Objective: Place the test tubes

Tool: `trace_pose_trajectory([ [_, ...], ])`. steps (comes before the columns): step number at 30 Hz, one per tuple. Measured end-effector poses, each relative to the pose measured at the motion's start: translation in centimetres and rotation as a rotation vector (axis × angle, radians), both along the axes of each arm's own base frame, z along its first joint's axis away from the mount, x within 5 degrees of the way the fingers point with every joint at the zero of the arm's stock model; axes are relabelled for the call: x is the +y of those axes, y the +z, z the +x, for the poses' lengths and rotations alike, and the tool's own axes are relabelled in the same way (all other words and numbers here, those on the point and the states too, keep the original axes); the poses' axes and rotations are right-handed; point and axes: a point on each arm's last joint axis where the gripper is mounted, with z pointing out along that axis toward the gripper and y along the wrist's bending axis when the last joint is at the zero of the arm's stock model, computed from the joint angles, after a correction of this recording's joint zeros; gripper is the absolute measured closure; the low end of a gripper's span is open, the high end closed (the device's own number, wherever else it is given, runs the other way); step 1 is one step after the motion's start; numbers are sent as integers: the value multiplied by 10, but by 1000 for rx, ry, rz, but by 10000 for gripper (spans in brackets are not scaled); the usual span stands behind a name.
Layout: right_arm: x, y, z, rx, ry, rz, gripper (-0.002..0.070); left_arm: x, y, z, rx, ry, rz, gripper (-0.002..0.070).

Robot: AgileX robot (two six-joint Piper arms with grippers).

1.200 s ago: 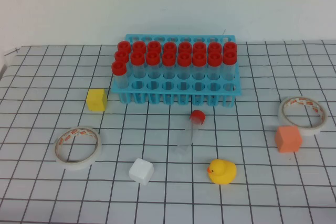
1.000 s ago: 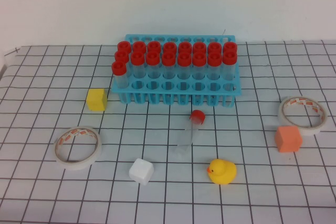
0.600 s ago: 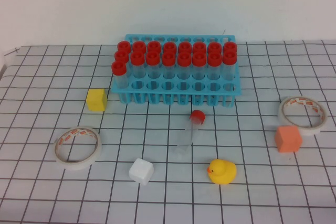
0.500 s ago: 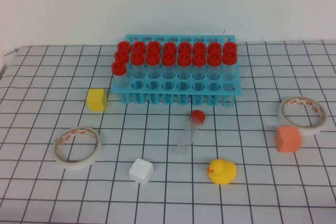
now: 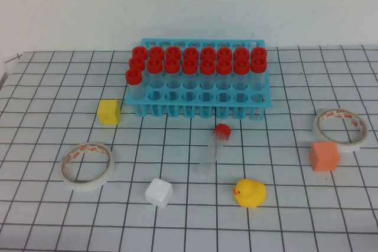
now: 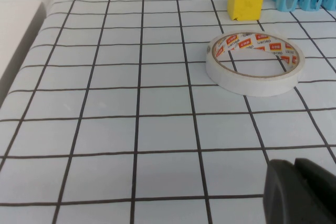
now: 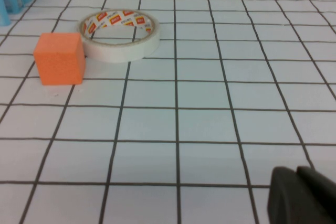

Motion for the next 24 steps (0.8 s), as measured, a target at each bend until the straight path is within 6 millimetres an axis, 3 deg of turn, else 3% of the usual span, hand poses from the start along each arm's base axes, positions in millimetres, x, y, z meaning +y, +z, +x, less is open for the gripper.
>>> trace_pose_trajectory([
  [6,0,1,0,-15,1,-3,678,0,1,0,-14,2,9,677],
  [10,1,11,4,-148,9,-10,678,1,8,2,-94,11,10,677],
  [18,4,60,-1,-695,42,-32,678,5,51,0,-577,59,-23,677],
  [24,5,75,-9,-884,55,-41,678,9,77,-14,-900,92,-48,677],
])
